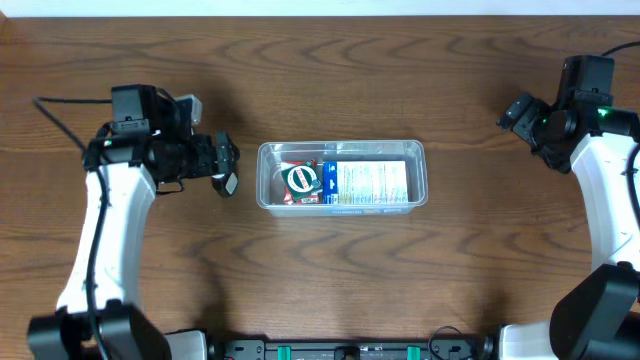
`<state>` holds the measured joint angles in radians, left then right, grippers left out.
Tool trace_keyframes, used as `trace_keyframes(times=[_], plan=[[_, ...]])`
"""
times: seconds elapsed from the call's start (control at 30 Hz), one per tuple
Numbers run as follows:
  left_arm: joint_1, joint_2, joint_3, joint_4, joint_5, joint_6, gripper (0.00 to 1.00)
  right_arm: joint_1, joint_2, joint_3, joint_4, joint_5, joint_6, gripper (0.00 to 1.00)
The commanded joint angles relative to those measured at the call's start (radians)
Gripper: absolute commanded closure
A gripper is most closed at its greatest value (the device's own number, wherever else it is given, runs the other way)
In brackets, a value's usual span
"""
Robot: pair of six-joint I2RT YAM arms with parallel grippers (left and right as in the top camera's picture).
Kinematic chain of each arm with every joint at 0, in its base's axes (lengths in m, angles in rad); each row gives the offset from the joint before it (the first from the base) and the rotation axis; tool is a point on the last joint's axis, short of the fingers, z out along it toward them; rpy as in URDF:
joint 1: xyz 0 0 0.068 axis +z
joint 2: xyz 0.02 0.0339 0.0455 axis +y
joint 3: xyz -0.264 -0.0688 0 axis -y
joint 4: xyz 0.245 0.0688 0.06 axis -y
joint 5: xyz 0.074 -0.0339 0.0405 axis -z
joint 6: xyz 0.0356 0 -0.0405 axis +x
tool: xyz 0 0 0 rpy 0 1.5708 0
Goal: Pack container
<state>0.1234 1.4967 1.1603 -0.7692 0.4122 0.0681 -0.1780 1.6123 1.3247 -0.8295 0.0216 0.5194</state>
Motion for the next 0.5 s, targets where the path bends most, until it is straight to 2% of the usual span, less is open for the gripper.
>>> trace_keyframes(times=[0.0,0.17,0.3,0.47], plan=[[0.005,0.021,0.016,0.017,0.002,0.081,0.02,-0.003,0.002,0.001,-0.001,0.003,0.011,0.01],[0.008,0.020,0.016,0.130,-0.021,0.011,0.02,-0.003,0.002,0.001,-0.001,0.003,0.011,0.01],[0.040,0.021,0.016,0.233,-0.143,-0.198,0.02,-0.003,0.002,0.002,-0.001,0.003,0.011,0.01],[0.134,0.042,0.063,0.299,-0.147,-0.376,0.02,-0.003,0.002,0.001,-0.001,0.003,0.011,0.01]])
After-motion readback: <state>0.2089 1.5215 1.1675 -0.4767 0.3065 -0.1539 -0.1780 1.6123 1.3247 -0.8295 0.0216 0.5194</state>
